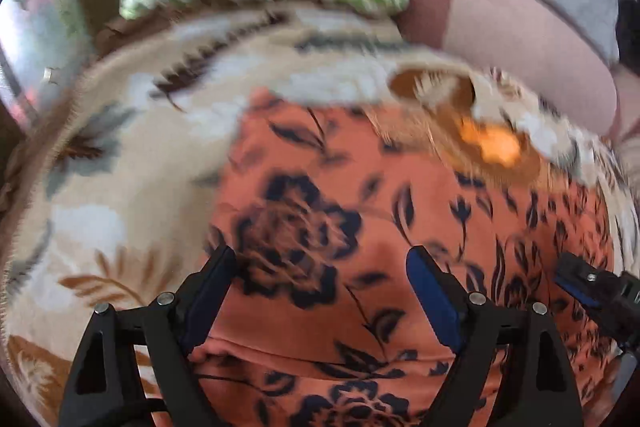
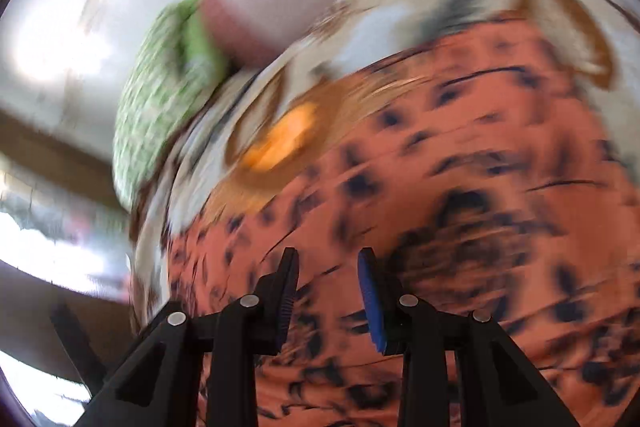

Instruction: Fold small clothes

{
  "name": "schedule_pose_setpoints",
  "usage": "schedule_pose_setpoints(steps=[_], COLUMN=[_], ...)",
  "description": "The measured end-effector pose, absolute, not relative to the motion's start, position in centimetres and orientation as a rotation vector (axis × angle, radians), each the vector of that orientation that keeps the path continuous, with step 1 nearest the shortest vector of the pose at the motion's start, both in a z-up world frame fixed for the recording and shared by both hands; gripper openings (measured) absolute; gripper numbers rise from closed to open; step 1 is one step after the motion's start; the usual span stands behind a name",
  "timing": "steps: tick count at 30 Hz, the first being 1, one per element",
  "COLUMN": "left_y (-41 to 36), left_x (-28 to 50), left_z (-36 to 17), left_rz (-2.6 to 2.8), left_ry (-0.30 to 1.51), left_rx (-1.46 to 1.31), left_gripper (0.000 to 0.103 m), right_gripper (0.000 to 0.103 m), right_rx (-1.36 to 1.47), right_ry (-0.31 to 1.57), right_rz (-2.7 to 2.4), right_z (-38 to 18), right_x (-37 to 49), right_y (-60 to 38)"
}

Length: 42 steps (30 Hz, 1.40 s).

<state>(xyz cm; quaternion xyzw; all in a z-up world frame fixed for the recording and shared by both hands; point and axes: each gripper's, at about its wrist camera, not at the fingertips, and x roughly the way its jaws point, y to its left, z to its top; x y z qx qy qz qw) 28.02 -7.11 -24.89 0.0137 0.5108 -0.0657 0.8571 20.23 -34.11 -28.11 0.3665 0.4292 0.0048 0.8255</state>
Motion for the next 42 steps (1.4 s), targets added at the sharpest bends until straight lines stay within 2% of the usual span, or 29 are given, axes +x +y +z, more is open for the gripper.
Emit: schedule_pose_setpoints(steps=[3, 6, 10, 14, 19, 22, 26, 29, 30, 34, 38, 42], left_y=[-8.4, -8.3, -8.2, -8.2, -7.7, -6.6, -6.8, -8.0, -8.1, -7.1, -7.0, -6.7], left_x=[28.1, 28.1, 28.0, 28.1, 28.8, 28.1, 27.7, 28.7, 29.0, 28.4, 27.0, 25.5], left_z=[-25.9, -25.7, -26.3, -26.5, -25.5, -23.5, -22.6, -25.3, -26.2, -23.6, -20.5, -18.1], left_rz=[-0.092, -0.081, -0.094, -0.097, -0.094, -0.075, -0.032, -0.018, -0.020, -0.047, -0.011, -0.006], left_ry=[1.078, 1.084, 1.087, 1.080, 1.115, 1.006, 0.931, 1.047, 1.083, 0.985, 0.841, 0.773], left_rx=[0.163, 0.151, 0.133, 0.130, 0.079, 0.009, 0.070, 0.161, 0.170, 0.058, 0.090, 0.102], left_gripper=[0.092, 0.095, 0.103, 0.103, 0.103, 0.103, 0.103, 0.103, 0.103, 0.103, 0.103, 0.103], right_gripper=[0.034, 0.033, 0.033, 0.033, 0.033, 0.034, 0.034, 0.034, 0.034, 0.038, 0.038, 0.038], right_rx=[0.650, 0.585, 0.668, 0.628, 0.663, 0.636, 0.608, 0.605, 0.592, 0.560, 0.616, 0.579], right_ry=[1.012, 1.001, 0.906, 0.876, 0.903, 0.873, 0.814, 0.924, 0.909, 0.911, 0.853, 0.782], right_rz=[0.024, 0.009, -0.058, -0.367, -0.419, -0.401, -0.445, -0.474, -0.480, -0.478, -0.445, -0.423], right_z=[-29.1, -28.4, -27.1, -27.4, -28.7, -27.9, -27.1, -29.1, -28.9, -28.5, -27.8, -26.2], right_x=[21.3, 21.1, 19.9, 18.7, 19.0, 19.2, 19.0, 19.0, 18.9, 19.1, 18.1, 17.4], right_y=[-31.1, -30.4, -32.9, -37.3, -39.4, -38.7, -38.5, -39.2, -39.2, -38.3, -38.6, -37.6])
